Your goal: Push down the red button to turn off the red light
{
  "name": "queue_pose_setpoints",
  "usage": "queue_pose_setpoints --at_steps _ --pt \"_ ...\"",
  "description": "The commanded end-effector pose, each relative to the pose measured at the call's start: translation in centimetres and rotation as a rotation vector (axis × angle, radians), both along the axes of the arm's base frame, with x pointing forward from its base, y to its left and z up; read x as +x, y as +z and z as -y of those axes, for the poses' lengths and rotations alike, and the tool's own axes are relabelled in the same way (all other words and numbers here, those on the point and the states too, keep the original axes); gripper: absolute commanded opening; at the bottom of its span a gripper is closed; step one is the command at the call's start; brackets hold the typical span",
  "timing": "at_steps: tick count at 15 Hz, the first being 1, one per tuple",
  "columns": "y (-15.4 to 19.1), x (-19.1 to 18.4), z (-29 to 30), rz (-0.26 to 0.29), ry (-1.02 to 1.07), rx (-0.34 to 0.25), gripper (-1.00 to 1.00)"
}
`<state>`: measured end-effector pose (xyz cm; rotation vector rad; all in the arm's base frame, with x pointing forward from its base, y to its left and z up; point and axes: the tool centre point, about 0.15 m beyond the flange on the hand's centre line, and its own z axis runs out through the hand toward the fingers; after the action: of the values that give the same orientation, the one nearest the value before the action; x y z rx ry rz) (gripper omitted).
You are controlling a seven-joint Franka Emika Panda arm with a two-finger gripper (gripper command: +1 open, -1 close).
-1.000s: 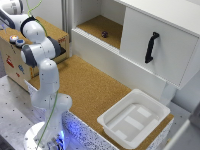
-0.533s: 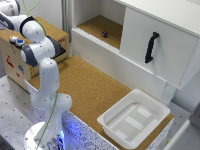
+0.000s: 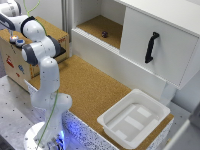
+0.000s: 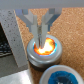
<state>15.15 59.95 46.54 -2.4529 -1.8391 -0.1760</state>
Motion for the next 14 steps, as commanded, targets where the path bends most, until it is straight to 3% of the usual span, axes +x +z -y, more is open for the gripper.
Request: queue_pose_setpoints --at_steps 1,4,7,8,10,12,14 --pt "-2.7 1.1 -3.0 0.004 0.001 -0.133 -1.0" --pt "-3.2 1.4 -2.4 -0.011 -0.016 -0.136 -1.0" --pt "3.9 1.6 -0.8 0.021 -0.05 -0.033 -1.0" --pt "5.9 1.6 -0.4 0.044 -0.052 -0.013 1.0" --pt "9.2 2.2 1.0 0.087 -0.097 0.051 1.0" --pt "9.4 3.4 1.9 0.113 -0.155 0.07 1.0" --pt "8.9 4.6 2.8 0.104 -0.216 0.087 1.0"
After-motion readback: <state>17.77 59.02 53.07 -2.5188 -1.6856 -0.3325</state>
